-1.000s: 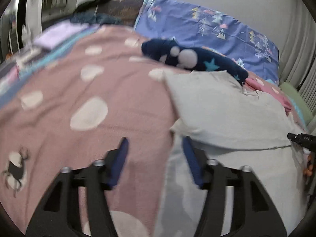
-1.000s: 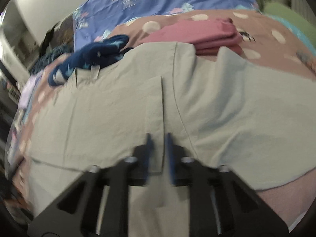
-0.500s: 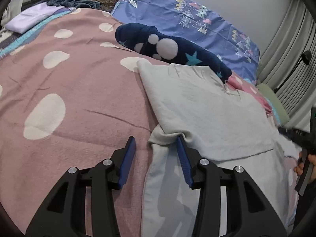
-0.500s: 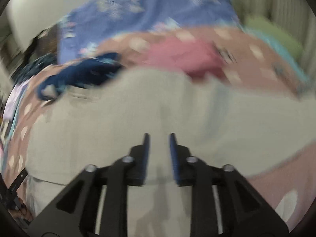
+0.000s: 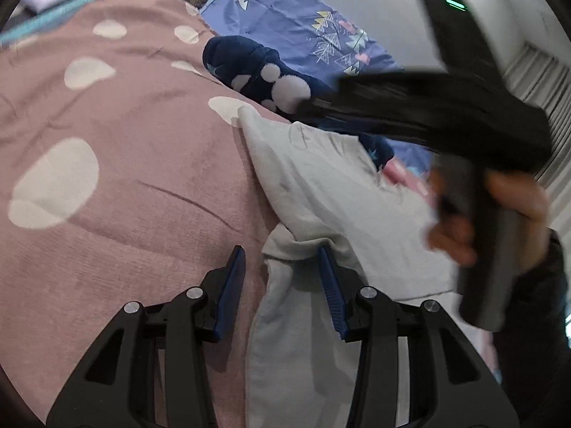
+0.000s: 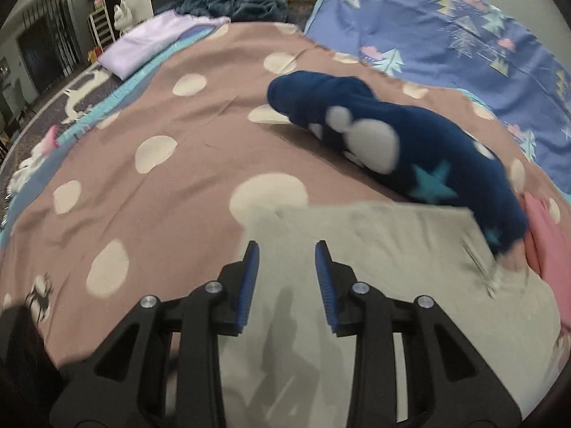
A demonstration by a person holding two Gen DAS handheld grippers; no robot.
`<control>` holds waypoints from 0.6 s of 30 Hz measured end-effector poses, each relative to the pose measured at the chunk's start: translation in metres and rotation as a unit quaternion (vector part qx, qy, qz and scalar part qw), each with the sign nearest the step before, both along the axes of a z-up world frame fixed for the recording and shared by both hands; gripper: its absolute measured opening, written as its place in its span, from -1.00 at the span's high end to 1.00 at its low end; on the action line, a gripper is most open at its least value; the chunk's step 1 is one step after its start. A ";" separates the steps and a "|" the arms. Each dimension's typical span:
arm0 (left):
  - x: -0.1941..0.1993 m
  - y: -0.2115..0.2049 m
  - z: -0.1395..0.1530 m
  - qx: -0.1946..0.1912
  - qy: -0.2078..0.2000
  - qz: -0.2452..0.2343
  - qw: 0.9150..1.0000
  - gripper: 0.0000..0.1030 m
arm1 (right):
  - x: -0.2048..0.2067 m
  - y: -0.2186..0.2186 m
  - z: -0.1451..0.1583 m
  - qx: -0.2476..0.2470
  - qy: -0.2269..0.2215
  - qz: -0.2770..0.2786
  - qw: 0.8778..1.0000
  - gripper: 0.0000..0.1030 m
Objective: Fold small clothes
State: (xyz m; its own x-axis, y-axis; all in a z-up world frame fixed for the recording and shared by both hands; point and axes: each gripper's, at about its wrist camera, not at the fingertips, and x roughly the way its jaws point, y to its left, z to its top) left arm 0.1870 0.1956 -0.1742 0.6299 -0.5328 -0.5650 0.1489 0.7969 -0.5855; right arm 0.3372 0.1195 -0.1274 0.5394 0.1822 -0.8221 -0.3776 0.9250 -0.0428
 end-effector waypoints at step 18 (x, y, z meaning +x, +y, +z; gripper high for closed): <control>-0.009 -0.004 0.003 0.071 0.015 0.022 0.997 0.91 | 0.055 0.001 -0.038 0.026 0.025 -0.036 0.999 0.88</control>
